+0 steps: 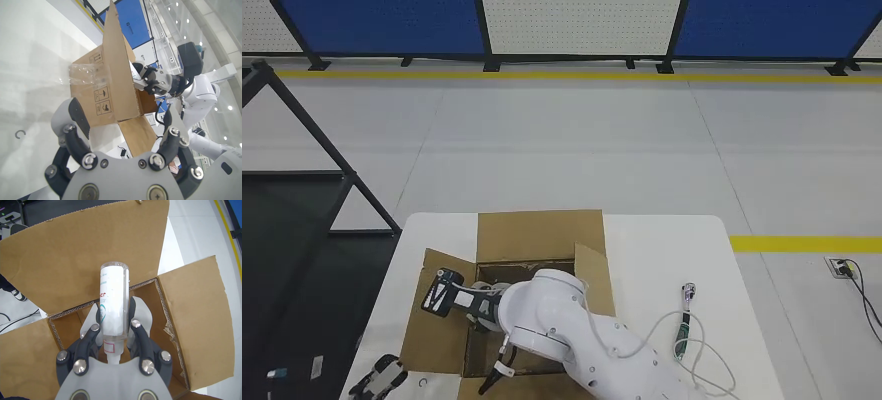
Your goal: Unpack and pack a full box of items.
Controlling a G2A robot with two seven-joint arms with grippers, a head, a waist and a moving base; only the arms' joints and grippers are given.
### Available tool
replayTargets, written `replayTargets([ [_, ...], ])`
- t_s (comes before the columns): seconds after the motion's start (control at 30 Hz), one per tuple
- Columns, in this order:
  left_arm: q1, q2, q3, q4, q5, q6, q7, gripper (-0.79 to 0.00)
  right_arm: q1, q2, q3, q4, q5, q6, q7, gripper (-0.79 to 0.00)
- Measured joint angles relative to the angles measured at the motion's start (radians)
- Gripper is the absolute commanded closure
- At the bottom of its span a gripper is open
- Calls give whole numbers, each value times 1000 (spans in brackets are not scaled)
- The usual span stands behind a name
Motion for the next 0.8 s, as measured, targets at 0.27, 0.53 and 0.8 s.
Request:
replayTargets([
  [0.27,-3,-1,12,-12,10,8,3,0,-1,-7,4,14,1,-5,-4,0],
  [0.53,-17,-1,23,-10,10,30,8,0,-2,-12,10,18,-6,-6,-1,0],
  [0.8,-17,-2,16,-12,-14,50,19,0,-23,-7,33,-22,-46,18,20,0],
])
